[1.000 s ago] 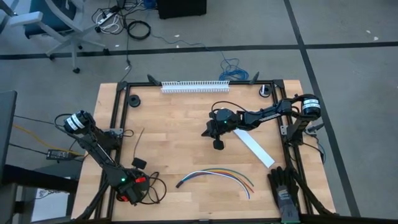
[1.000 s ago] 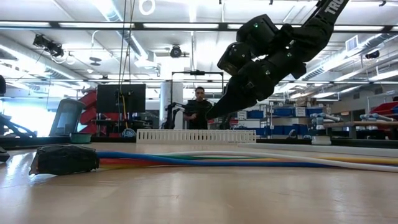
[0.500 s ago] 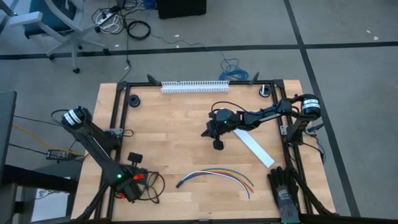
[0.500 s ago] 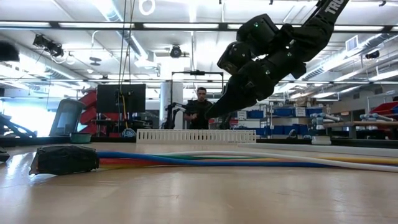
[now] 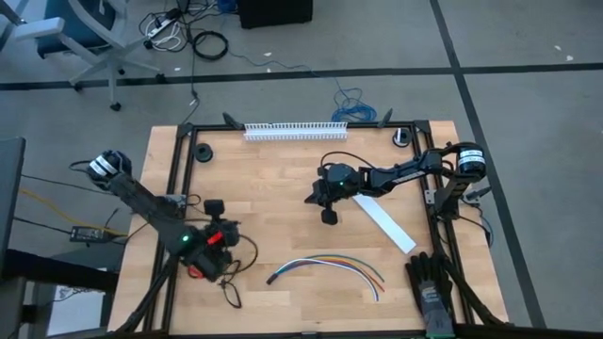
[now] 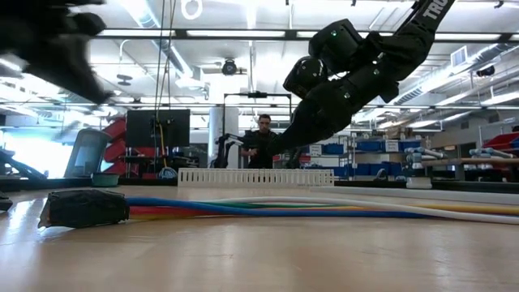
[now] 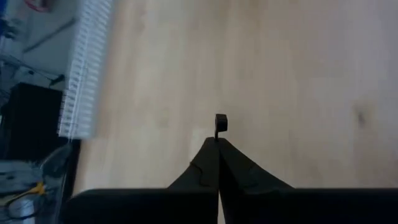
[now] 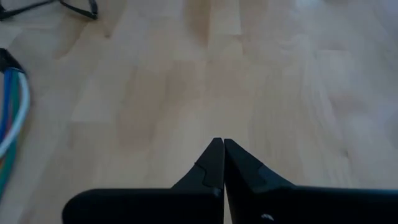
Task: Ziptie cables
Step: Wrap the zip tie around the cable wires
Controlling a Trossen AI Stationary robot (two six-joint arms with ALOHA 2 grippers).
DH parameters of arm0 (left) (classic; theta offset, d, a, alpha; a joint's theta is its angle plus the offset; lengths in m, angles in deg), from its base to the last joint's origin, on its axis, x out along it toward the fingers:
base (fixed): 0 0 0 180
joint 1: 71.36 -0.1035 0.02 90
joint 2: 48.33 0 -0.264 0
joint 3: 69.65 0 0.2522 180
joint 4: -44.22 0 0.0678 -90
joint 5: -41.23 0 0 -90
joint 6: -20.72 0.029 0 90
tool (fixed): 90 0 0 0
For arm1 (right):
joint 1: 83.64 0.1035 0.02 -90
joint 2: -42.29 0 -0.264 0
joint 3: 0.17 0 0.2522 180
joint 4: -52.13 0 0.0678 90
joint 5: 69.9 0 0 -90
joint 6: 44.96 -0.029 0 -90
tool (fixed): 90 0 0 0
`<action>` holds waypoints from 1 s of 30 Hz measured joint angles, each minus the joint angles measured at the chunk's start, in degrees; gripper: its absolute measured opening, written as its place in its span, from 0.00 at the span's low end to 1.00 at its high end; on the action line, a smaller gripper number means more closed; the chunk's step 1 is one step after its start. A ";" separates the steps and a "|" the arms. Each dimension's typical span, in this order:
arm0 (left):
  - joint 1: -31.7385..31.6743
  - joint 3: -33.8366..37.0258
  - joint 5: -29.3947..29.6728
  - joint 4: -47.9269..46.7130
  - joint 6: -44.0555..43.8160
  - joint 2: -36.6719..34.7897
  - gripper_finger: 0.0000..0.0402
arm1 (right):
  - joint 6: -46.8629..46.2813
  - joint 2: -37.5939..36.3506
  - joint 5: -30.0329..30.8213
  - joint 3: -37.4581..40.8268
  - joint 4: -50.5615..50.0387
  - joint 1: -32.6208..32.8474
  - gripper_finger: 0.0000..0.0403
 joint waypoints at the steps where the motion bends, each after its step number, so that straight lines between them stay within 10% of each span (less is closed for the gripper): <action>1: -1.38 1.03 1.14 3.62 1.64 -0.01 0.00 | 0.00 -0.35 0.73 0.54 -0.16 0.00 0.00; 9: -12.42 9.39 2.68 44.91 28.28 -0.08 0.00 | -3.65 -5.79 2.62 6.54 0.46 -2.29 0.00; 17: -25.37 20.02 -25.16 93.23 47.24 -0.18 0.00 | -7.29 -11.02 0.25 10.48 1.52 -2.49 0.00; 23: -33.09 24.44 -45.44 104.44 45.26 -0.08 0.00 | -8.18 -8.88 -4.37 10.54 10.70 -2.01 0.00; 30: -38.85 24.69 -49.67 103.06 45.65 -0.08 0.00 | -7.28 -2.67 -11.39 7.20 23.73 -1.71 0.06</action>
